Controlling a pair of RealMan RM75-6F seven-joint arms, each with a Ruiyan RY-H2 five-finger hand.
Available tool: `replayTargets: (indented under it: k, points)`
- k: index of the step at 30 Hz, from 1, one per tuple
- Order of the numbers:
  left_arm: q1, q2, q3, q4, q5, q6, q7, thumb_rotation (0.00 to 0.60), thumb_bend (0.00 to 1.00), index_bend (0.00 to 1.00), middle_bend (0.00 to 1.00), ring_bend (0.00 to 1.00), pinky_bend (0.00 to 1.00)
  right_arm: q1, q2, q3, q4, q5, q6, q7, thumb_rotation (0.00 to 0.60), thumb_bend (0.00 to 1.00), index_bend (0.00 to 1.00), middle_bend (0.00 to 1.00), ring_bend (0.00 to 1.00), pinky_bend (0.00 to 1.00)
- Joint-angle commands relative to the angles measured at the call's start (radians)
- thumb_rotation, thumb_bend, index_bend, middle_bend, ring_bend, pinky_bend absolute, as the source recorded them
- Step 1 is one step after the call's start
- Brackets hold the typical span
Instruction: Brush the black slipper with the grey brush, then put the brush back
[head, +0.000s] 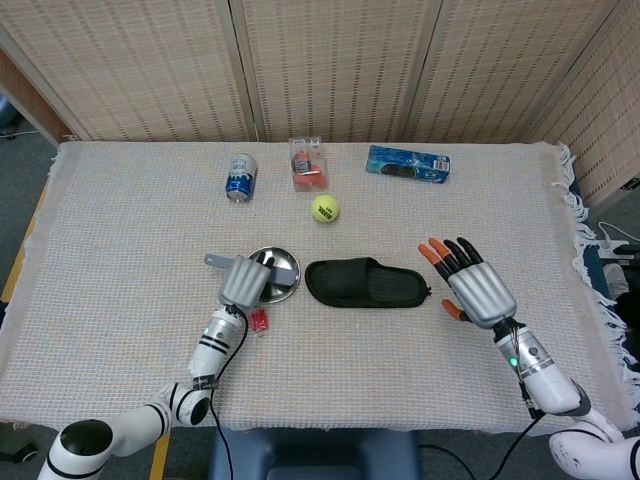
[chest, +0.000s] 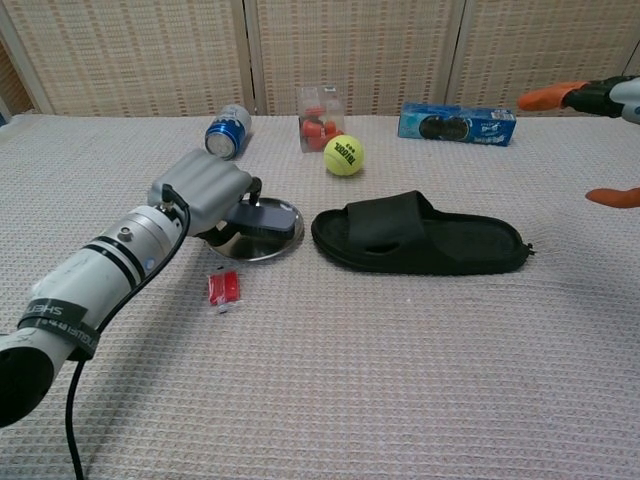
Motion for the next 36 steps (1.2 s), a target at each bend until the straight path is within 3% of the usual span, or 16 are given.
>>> replayTargets:
  k: [1, 6, 11, 15, 17, 18, 21, 23, 24, 25, 26, 27, 29, 32, 36]
  points:
    - [0.004, 0.010, -0.002, -0.020, -0.008, -0.008, 0.016, 0.600, 0.42, 0.27, 0.24, 0.78, 1.00, 0.001, -0.001, 0.001, 0.000, 0.001, -0.003, -0.004, 0.600, 0.23, 0.00, 0.00, 0.00, 0.00]
    - [0.012, 0.032, -0.005, -0.066, -0.020, -0.011, 0.038, 0.600, 0.42, 0.21, 0.14, 0.77, 1.00, -0.002, 0.002, 0.003, -0.007, 0.004, -0.002, -0.017, 0.600, 0.23, 0.00, 0.00, 0.00, 0.00]
    - [0.028, 0.067, 0.000, -0.144, -0.016, 0.012, 0.053, 0.600, 0.42, 0.20, 0.12, 0.77, 1.00, -0.009, 0.004, 0.008, -0.013, 0.009, 0.008, -0.024, 0.600, 0.23, 0.00, 0.00, 0.00, 0.00]
    - [0.078, 0.168, 0.026, -0.334, 0.013, 0.075, 0.060, 0.600, 0.42, 0.18, 0.11, 0.76, 1.00, -0.039, 0.023, 0.002, -0.028, -0.003, 0.052, -0.016, 0.600, 0.23, 0.00, 0.00, 0.00, 0.00]
    - [0.123, 0.250, 0.052, -0.471, 0.034, 0.116, 0.039, 0.600, 0.42, 0.15, 0.10, 0.67, 0.98, -0.071, 0.038, -0.011, -0.038, -0.022, 0.097, -0.015, 0.600, 0.23, 0.00, 0.00, 0.00, 0.00]
    - [0.161, 0.322, 0.080, -0.574, 0.053, 0.144, 0.014, 0.600, 0.42, 0.13, 0.08, 0.57, 0.92, -0.100, 0.047, -0.026, -0.042, -0.039, 0.137, -0.014, 0.600, 0.23, 0.00, 0.00, 0.00, 0.00]
    - [0.263, 0.515, 0.166, -0.796, 0.098, 0.207, -0.073, 0.600, 0.42, 0.07, 0.05, 0.23, 0.58, -0.183, 0.067, -0.067, -0.051, -0.071, 0.236, -0.006, 0.600, 0.22, 0.00, 0.00, 0.00, 0.00]
    - [0.279, 0.551, 0.184, -0.830, 0.110, 0.216, -0.092, 0.600, 0.42, 0.06, 0.04, 0.16, 0.48, -0.197, 0.068, -0.074, -0.051, -0.077, 0.253, -0.004, 0.600, 0.21, 0.00, 0.00, 0.00, 0.00]
    - [0.290, 0.571, 0.193, -0.847, 0.113, 0.224, -0.105, 0.600, 0.42, 0.06, 0.04, 0.08, 0.38, -0.206, 0.069, -0.078, -0.050, -0.079, 0.263, -0.003, 0.600, 0.21, 0.00, 0.00, 0.00, 0.00]
    - [0.344, 0.648, 0.235, -0.904, 0.129, 0.266, -0.164, 0.600, 0.42, 0.05, 0.03, 0.05, 0.32, -0.245, 0.071, -0.095, -0.042, -0.086, 0.304, 0.000, 0.600, 0.20, 0.00, 0.00, 0.00, 0.00]
    - [0.479, 0.748, 0.294, -0.934, 0.102, 0.395, -0.237, 0.600, 0.42, 0.05, 0.03, 0.01, 0.26, -0.320, 0.075, -0.128, -0.020, -0.058, 0.361, -0.004, 0.600, 0.19, 0.00, 0.00, 0.00, 0.00]
    - [0.556, 0.805, 0.345, -0.944, 0.133, 0.475, -0.316, 0.600, 0.42, 0.05, 0.04, 0.00, 0.24, -0.362, 0.064, -0.142, -0.004, -0.062, 0.406, 0.010, 0.600, 0.18, 0.00, 0.00, 0.00, 0.00]
    - [0.631, 0.839, 0.374, -0.912, 0.154, 0.543, -0.454, 0.600, 0.42, 0.04, 0.03, 0.00, 0.24, -0.400, 0.051, -0.151, 0.013, -0.056, 0.430, 0.048, 0.600, 0.18, 0.00, 0.00, 0.00, 0.00]
    - [0.682, 0.847, 0.377, -0.851, 0.180, 0.591, -0.594, 0.600, 0.42, 0.03, 0.01, 0.00, 0.22, -0.413, 0.049, -0.151, 0.020, -0.089, 0.452, 0.052, 0.600, 0.18, 0.00, 0.00, 0.00, 0.00]
    - [0.701, 0.862, 0.365, -0.816, 0.239, 0.624, -0.636, 0.600, 0.41, 0.02, 0.00, 0.00, 0.16, -0.427, 0.036, -0.154, 0.026, -0.116, 0.454, 0.064, 0.600, 0.18, 0.00, 0.00, 0.00, 0.00]
